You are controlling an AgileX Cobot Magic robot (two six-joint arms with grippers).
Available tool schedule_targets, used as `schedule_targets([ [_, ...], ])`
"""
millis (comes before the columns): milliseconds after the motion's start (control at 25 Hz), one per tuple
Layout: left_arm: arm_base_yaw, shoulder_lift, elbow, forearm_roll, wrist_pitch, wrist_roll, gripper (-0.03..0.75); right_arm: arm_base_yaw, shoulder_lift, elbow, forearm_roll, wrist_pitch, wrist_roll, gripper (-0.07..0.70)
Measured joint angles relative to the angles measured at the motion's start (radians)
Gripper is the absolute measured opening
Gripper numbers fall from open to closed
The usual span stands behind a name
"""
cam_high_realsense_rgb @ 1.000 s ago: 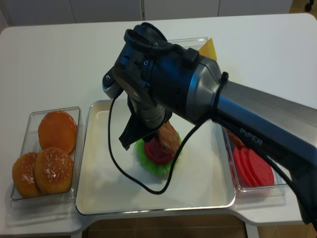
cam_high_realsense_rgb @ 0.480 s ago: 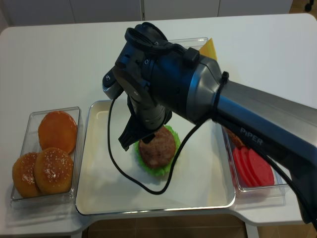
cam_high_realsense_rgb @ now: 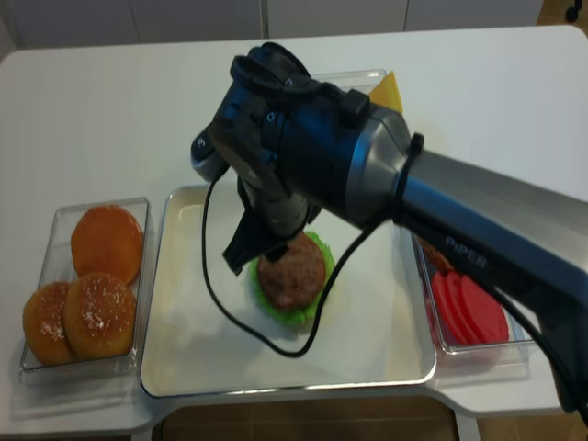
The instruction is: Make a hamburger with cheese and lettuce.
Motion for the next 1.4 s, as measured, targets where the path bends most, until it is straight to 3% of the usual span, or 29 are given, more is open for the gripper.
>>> schedule_targets([
  [200,0.000,0.000,0.000,0.000,0.000,0.000,0.358,-0.113,-0.013,0.000,0.028,0.000,0.000,0.267],
  [520,0.000,0.000,0.000,0.000,0.000,0.000,0.358,-0.374,-0.072,0.000,0.132,0.000,-0.027,0.368],
  [920,0.000,0.000,0.000,0.000,0.000,0.000,0.358,-0.694,-0.196,0.005,0.223,0.008,-0.078,0.376],
  [1160,0.000,0.000,0.000,0.000,0.000,0.000,0.358,-0.796,-0.301,0.157,0.223,0.010,-0.086,0.376],
  [1400,0.000,0.000,0.000,0.000,0.000,0.000,0.358,-0.801,-0.474,0.354,0.240,0.010,-0.109,0.376],
])
